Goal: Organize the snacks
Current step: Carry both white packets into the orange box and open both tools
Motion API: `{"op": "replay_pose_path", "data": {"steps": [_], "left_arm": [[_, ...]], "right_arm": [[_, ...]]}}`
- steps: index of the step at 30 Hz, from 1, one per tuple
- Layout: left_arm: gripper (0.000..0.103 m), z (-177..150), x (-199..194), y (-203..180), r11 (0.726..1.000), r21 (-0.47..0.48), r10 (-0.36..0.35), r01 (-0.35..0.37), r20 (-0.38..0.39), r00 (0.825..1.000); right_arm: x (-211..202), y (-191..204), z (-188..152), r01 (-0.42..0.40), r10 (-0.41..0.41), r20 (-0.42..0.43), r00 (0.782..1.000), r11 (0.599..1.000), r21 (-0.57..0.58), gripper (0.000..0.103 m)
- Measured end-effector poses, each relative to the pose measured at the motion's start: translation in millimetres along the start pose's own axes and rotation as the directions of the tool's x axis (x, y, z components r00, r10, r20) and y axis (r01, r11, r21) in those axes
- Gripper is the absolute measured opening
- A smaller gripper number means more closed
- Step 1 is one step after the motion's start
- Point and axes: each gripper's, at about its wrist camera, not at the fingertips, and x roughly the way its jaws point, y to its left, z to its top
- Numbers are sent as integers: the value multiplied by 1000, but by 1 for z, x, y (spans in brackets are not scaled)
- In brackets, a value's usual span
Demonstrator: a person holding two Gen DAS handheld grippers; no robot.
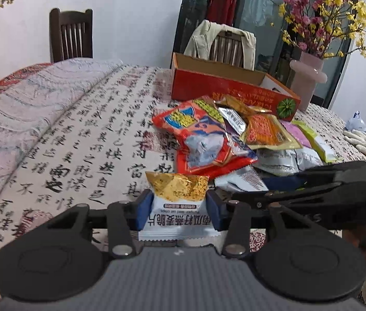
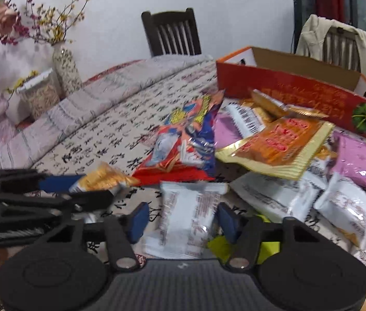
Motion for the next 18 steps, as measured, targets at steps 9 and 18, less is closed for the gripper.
{"op": "replay_pose_path", "data": {"steps": [9,18], "left_arm": [[46,19,-34,-9,998,30,45,-47,59,997],[46,111,-70,-25,996,49,-74,68,138,988]], "right_arm": [[-39,6,-11,-89,90,47,995,996,-19,39],[-155,-44,21,0,-4,208,978,1000,19,39]]}}
